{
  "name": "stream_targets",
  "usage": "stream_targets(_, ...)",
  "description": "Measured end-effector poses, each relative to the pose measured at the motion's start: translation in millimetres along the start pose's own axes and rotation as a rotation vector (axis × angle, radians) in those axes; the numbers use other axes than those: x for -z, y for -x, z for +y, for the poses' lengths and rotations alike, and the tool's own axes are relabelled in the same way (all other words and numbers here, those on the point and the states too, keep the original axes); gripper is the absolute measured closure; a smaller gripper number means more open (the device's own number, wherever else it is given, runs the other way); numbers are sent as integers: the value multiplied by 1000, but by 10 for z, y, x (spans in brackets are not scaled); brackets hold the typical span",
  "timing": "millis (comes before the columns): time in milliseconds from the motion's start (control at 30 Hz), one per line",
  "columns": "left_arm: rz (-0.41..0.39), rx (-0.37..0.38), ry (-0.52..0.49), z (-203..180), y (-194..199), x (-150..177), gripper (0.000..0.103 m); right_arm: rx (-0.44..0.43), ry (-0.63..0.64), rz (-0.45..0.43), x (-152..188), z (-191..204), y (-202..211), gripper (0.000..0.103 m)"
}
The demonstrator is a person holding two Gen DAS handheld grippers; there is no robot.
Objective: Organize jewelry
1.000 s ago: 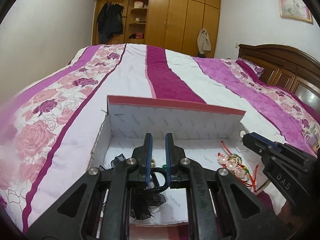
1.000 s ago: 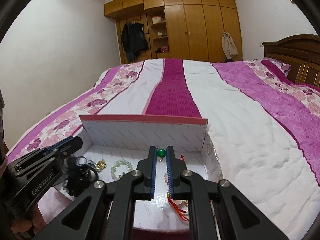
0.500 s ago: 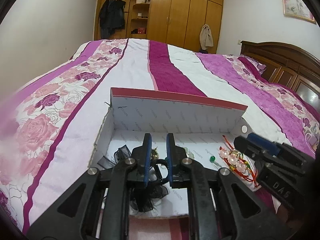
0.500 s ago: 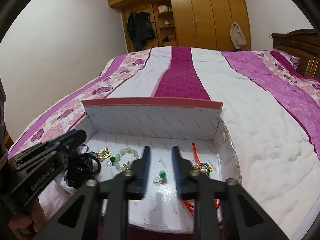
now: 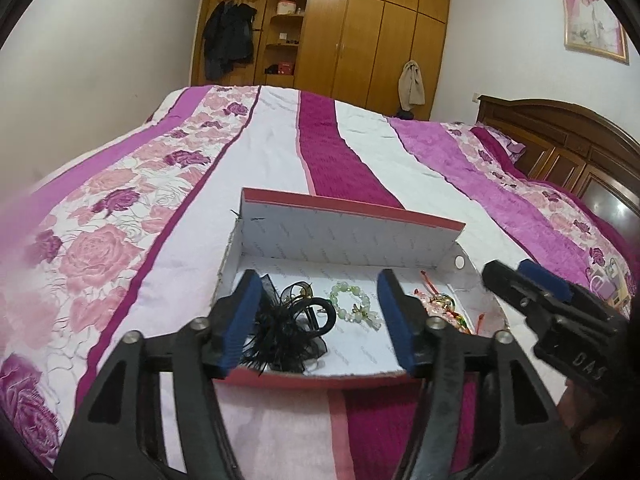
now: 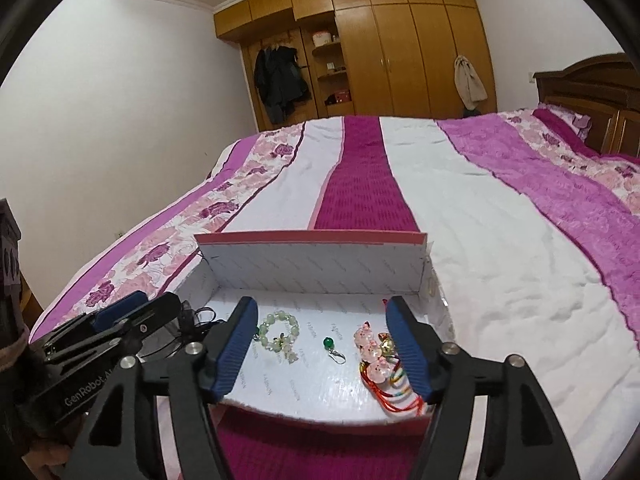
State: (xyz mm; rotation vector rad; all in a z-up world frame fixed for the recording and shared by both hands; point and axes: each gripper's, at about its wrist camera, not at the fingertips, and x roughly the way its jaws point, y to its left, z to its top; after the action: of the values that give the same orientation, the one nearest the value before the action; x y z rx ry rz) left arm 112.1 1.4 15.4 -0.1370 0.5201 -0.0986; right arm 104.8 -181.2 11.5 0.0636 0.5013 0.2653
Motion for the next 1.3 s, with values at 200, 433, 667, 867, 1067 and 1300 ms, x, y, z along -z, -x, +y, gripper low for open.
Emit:
stream_targets(200, -5, 0, -18, -27, 211, 43, 42, 23, -2, -61, 20, 38, 376, 32)
stream_targets(433, -22, 17, -2, 5, 513, 86, 35, 40, -17, -105, 100, 44, 789, 17)
stream_targets(667, -34, -16, -11, 38, 735, 154, 27, 71, -22, -114, 216, 27, 1095, 2)
stream_targets(867, -25, -45, -25, 29, 818, 245, 26, 99, -29, -112, 366, -14, 1268, 0)
stream_targets(1067, -10, -49, -14, 27, 844, 335, 26, 125, -37, -109, 488, -78, 1366, 0)
stream_targets(1300, -5, -50, -10, 6, 880, 384, 26, 142, -44, -92, 570, -125, 1406, 0)
